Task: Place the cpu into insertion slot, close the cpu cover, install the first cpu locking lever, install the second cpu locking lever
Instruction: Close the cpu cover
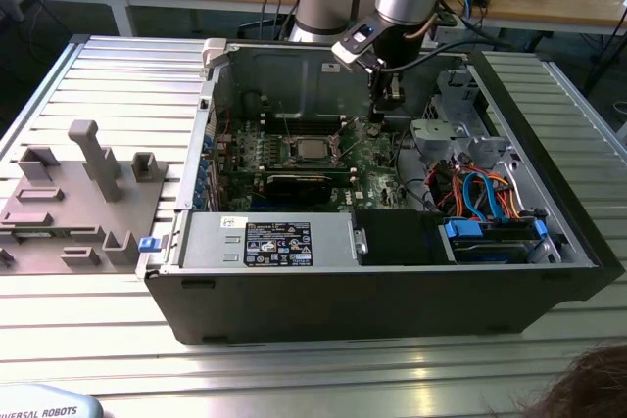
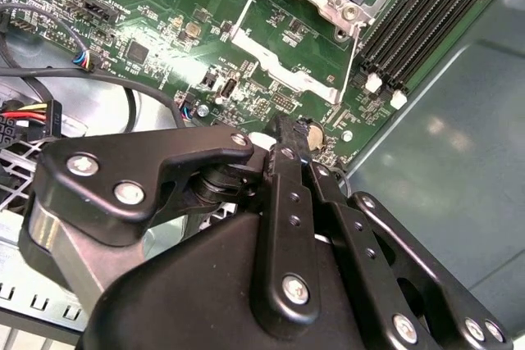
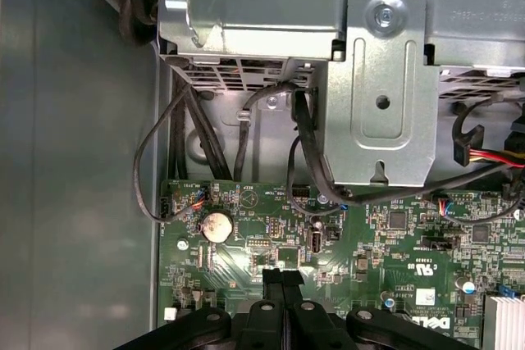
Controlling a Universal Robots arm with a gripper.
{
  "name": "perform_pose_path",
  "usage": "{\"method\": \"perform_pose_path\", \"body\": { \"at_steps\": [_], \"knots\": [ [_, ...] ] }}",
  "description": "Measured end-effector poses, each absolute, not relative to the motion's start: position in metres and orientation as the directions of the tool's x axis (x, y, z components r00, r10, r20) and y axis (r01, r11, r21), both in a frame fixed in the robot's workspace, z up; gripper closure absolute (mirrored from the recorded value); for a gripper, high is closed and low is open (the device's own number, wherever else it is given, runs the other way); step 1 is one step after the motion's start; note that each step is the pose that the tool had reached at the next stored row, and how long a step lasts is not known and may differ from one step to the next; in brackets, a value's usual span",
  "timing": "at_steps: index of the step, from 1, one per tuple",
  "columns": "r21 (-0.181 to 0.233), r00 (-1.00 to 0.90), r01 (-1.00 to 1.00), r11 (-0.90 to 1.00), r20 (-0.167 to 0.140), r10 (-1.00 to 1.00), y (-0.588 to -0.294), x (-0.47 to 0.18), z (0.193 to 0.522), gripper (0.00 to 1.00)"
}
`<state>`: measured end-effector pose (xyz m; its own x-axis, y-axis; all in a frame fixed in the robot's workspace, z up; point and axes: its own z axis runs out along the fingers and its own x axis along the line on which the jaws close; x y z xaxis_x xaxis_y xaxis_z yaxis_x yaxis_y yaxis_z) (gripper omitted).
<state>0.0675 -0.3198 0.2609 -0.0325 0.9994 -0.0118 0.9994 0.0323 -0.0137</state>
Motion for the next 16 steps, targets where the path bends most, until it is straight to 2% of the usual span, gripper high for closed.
{"method": "perform_pose_path", "body": {
  "at_steps": [16],
  "knots": [
    [-0.014,-0.032,0.999,0.032,-0.012,0.999,-0.3198,0.0612,0.2604,0.89]
  ]
}}
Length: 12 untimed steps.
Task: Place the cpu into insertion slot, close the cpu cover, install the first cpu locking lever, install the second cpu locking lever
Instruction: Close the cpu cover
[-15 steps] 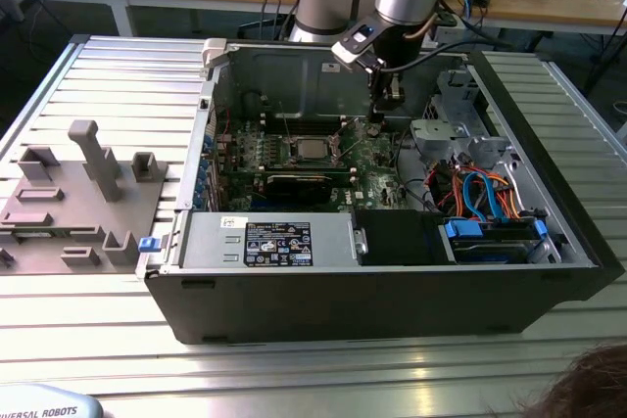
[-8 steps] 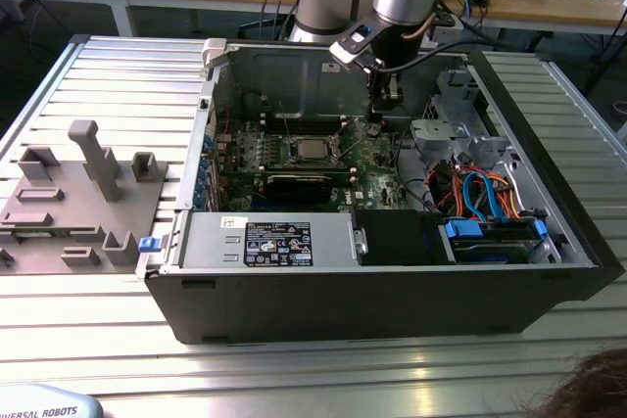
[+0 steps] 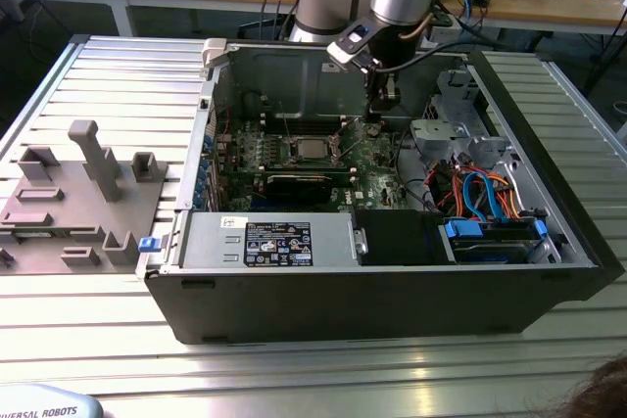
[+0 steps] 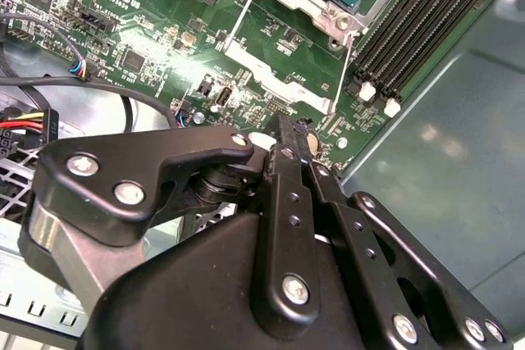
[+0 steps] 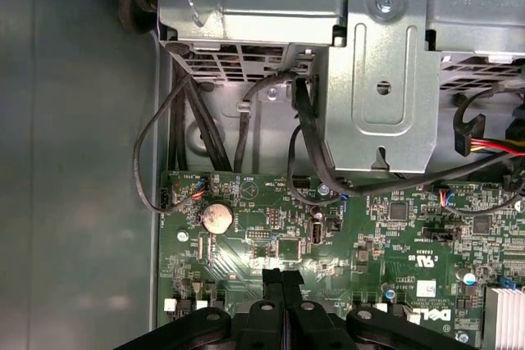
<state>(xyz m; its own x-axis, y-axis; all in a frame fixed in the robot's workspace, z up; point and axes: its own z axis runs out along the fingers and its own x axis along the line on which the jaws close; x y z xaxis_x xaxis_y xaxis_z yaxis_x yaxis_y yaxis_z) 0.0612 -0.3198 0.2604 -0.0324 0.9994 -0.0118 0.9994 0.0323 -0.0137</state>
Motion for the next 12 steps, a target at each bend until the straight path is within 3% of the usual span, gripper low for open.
{"method": "perform_pose_path", "body": {
  "at_steps": [12],
  "knots": [
    [-0.014,-0.032,0.999,0.032,-0.012,0.999,-0.3198,0.0548,0.2604,0.89]
  ]
}}
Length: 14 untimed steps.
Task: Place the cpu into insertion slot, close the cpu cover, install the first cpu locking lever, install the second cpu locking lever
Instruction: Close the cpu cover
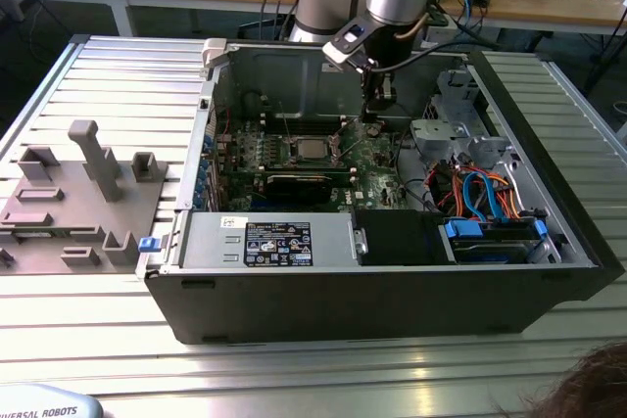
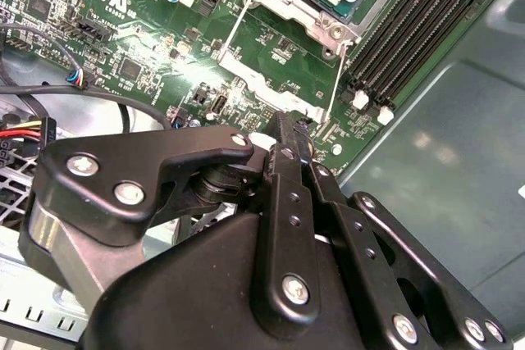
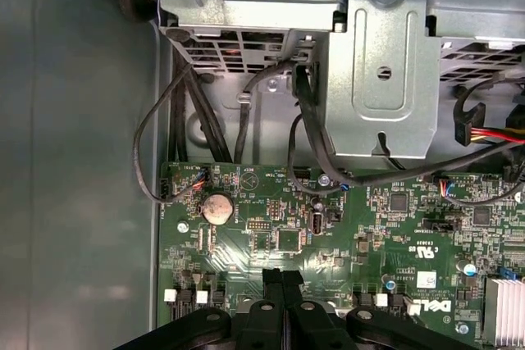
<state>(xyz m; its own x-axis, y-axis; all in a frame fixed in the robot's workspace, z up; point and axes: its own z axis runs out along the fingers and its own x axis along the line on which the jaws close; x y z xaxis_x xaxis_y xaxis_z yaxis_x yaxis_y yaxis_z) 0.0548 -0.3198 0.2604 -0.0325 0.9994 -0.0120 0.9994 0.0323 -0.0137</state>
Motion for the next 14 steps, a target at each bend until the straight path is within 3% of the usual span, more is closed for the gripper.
{"method": "perform_pose_path", "body": {
  "at_steps": [14],
  "knots": [
    [-0.014,-0.033,0.999,0.032,-0.012,0.999,-0.3198,0.0467,0.2602,0.89]
  ]
}}
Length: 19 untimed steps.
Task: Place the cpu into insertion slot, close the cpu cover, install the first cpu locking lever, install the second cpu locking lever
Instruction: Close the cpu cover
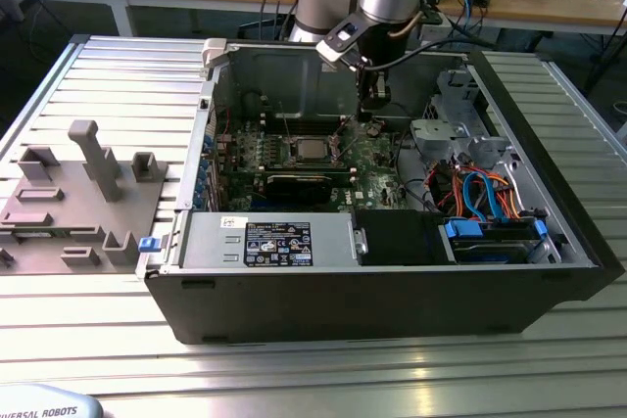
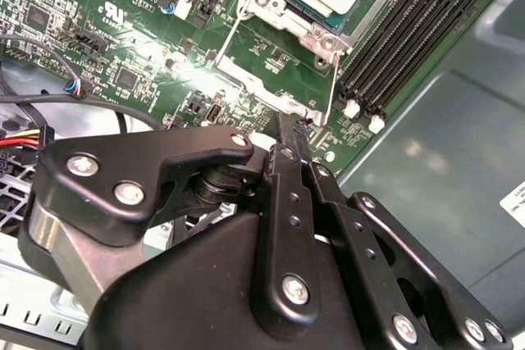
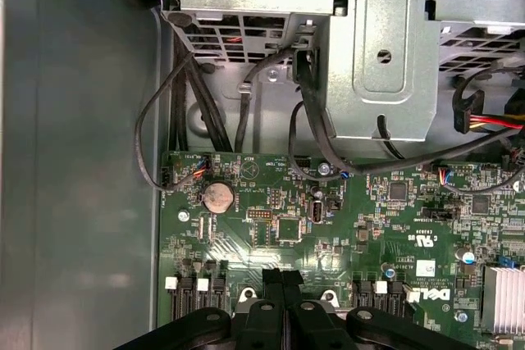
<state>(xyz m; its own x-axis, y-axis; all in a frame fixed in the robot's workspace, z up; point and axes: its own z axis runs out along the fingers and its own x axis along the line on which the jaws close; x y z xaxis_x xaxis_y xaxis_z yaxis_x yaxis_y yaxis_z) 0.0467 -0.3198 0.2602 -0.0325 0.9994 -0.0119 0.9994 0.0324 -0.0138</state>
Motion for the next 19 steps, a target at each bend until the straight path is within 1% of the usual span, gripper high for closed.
{"method": "perform_pose_path", "body": {
  "at_steps": [11,19],
  "knots": [
    [-0.014,-0.032,0.999,0.032,-0.011,0.999,-0.3197,0.0431,0.261,0.89],
    [-0.013,-0.032,0.999,0.032,-0.009,0.999,-0.3198,0.0432,0.269,0.89]
  ]
}}
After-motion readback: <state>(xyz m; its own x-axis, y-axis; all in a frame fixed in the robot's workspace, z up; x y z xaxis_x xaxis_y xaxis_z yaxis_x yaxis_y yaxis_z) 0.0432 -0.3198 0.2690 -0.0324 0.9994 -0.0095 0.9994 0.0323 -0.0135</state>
